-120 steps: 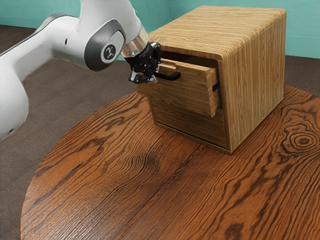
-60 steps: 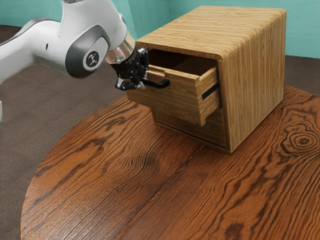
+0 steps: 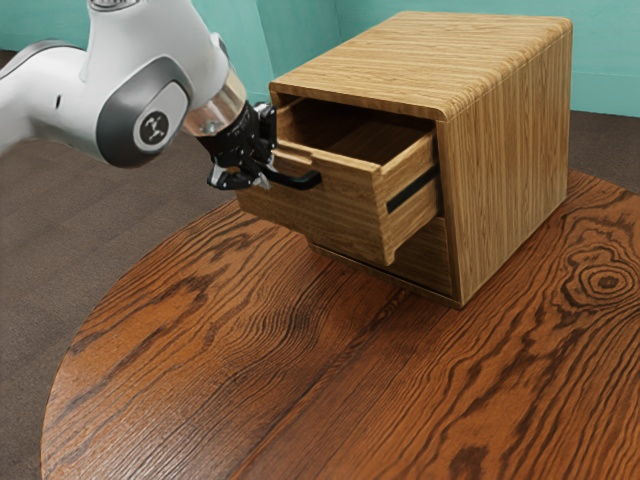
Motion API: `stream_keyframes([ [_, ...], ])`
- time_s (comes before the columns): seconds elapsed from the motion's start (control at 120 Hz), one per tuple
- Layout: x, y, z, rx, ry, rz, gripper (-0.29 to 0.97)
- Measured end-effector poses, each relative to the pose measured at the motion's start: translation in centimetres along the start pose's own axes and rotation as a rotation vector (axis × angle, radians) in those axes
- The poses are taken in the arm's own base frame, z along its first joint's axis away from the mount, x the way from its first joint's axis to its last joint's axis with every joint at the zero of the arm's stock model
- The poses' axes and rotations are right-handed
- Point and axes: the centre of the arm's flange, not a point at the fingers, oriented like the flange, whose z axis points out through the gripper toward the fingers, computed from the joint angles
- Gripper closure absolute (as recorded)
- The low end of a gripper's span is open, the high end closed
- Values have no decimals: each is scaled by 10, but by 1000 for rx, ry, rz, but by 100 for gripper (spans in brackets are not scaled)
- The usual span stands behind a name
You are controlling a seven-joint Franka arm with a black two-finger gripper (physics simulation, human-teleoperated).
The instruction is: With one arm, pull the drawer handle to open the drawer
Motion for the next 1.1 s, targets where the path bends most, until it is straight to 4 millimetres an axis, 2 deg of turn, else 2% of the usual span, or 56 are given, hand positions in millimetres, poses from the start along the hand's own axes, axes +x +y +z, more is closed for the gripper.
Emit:
stream_keyframes([
  [0.317,2,-20,-9,-2,7,-4,77],
  [0.525,0,-36,-23,-8,13,-3,77],
  [0.867,0,-67,-27,3,7,-20,78],
  [1.1,-2,-77,-41,-22,6,-22,76],
])
